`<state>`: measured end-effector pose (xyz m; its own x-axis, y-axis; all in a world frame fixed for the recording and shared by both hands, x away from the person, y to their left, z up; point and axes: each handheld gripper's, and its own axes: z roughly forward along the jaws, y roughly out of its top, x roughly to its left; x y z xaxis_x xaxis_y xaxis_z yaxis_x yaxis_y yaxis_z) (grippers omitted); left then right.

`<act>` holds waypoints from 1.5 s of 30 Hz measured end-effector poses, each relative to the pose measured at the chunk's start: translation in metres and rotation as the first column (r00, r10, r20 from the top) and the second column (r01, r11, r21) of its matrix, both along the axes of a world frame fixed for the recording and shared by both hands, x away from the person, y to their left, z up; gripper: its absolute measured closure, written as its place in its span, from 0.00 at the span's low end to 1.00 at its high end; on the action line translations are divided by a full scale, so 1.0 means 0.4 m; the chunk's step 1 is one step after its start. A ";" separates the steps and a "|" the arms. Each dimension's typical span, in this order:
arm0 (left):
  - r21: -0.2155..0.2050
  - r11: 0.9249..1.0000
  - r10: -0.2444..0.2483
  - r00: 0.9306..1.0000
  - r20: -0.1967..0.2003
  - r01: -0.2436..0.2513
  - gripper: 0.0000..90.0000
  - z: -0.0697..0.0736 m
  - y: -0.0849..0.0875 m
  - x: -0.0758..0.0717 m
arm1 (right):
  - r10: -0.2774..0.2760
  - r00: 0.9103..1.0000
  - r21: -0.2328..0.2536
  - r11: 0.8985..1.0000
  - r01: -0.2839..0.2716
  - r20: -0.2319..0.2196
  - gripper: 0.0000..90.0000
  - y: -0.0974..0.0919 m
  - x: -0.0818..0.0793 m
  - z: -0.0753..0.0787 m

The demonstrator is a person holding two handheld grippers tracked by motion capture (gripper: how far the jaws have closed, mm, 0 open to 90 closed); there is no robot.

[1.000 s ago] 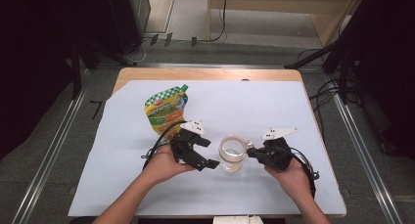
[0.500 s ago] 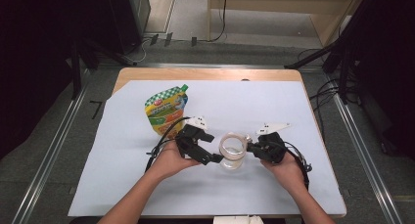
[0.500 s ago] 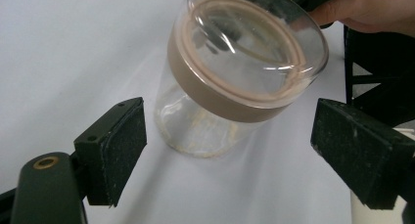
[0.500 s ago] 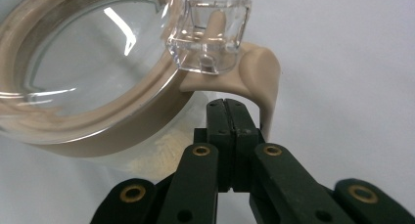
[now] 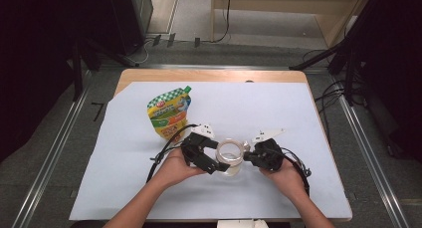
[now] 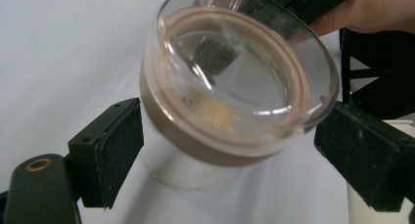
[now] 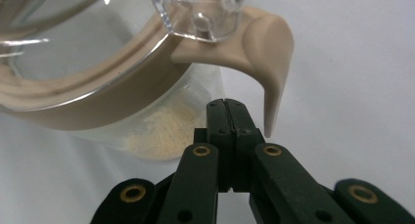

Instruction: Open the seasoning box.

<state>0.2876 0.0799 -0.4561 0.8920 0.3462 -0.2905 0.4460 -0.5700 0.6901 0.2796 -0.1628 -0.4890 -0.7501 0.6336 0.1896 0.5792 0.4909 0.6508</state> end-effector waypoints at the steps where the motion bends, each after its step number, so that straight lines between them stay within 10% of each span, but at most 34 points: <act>1: 0.005 1.000 -0.001 1.000 0.003 0.001 0.12 -0.003 -0.002 -0.001 | 0.000 1.000 0.001 1.000 0.000 -0.003 1.00 0.003 -0.001 0.000; 24: 0.027 0.999 0.018 0.985 0.172 -0.023 0.11 -0.007 -0.029 -0.030 | 0.006 1.000 -0.011 1.000 -0.006 -0.001 1.00 0.016 -0.007 0.003; 45: 0.006 0.999 0.033 0.984 0.175 -0.034 0.10 0.017 -0.031 -0.028 | -0.001 1.000 -0.012 1.000 0.001 -0.005 1.00 0.017 -0.006 0.003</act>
